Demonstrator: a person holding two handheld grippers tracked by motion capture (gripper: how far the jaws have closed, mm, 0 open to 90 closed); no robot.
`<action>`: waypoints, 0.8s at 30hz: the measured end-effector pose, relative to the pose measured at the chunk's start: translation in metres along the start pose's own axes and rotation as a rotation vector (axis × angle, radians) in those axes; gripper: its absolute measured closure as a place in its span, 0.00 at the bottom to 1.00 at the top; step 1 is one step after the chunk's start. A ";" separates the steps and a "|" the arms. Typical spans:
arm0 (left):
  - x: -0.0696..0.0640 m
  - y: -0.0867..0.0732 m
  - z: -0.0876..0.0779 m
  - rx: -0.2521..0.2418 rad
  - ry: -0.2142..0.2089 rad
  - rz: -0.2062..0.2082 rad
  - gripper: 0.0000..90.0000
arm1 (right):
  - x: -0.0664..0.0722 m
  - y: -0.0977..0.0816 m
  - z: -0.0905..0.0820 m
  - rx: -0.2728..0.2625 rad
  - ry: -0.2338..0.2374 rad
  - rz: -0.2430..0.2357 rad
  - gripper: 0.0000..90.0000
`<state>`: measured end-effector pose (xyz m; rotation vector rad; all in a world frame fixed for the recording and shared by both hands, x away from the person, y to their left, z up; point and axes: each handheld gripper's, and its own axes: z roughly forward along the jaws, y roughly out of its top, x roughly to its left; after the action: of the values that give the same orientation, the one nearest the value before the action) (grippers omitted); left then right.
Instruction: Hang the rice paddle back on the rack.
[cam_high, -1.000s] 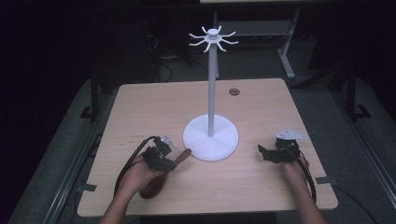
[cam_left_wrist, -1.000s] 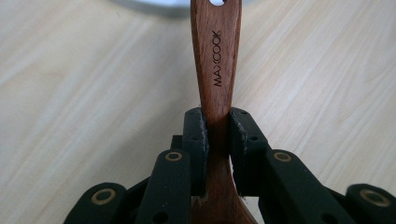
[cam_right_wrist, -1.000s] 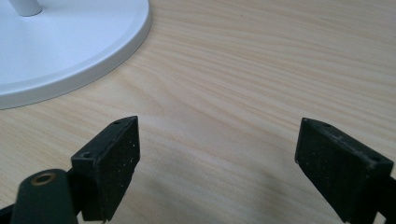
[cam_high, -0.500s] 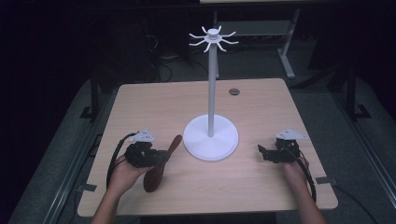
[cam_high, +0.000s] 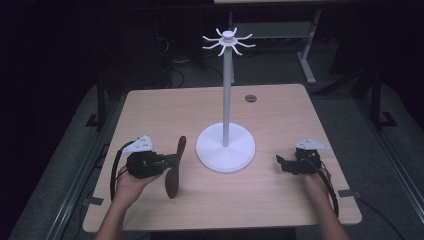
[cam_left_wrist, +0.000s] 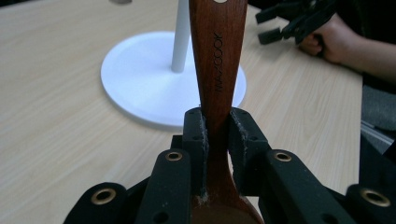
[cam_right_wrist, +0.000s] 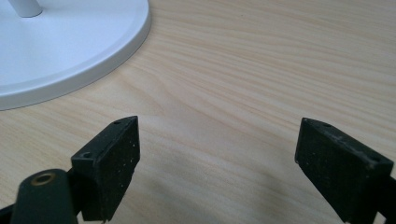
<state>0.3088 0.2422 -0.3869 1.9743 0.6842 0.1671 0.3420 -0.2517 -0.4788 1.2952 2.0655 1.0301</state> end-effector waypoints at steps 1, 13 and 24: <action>0.000 0.000 -0.001 -0.009 -0.001 0.003 0.86 | 0.000 0.000 0.000 0.000 0.000 -0.001 0.15; 0.000 0.006 -0.010 -0.116 -0.013 0.030 0.86 | 0.000 0.000 0.000 -0.003 -0.002 -0.004 0.15; -0.002 0.026 -0.017 -0.163 -0.041 0.040 0.86 | 0.000 0.000 0.000 -0.001 -0.001 -0.008 0.15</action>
<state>0.3105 0.2451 -0.3556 1.8308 0.5860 0.2002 0.3420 -0.2515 -0.4788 1.2854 2.0678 1.0263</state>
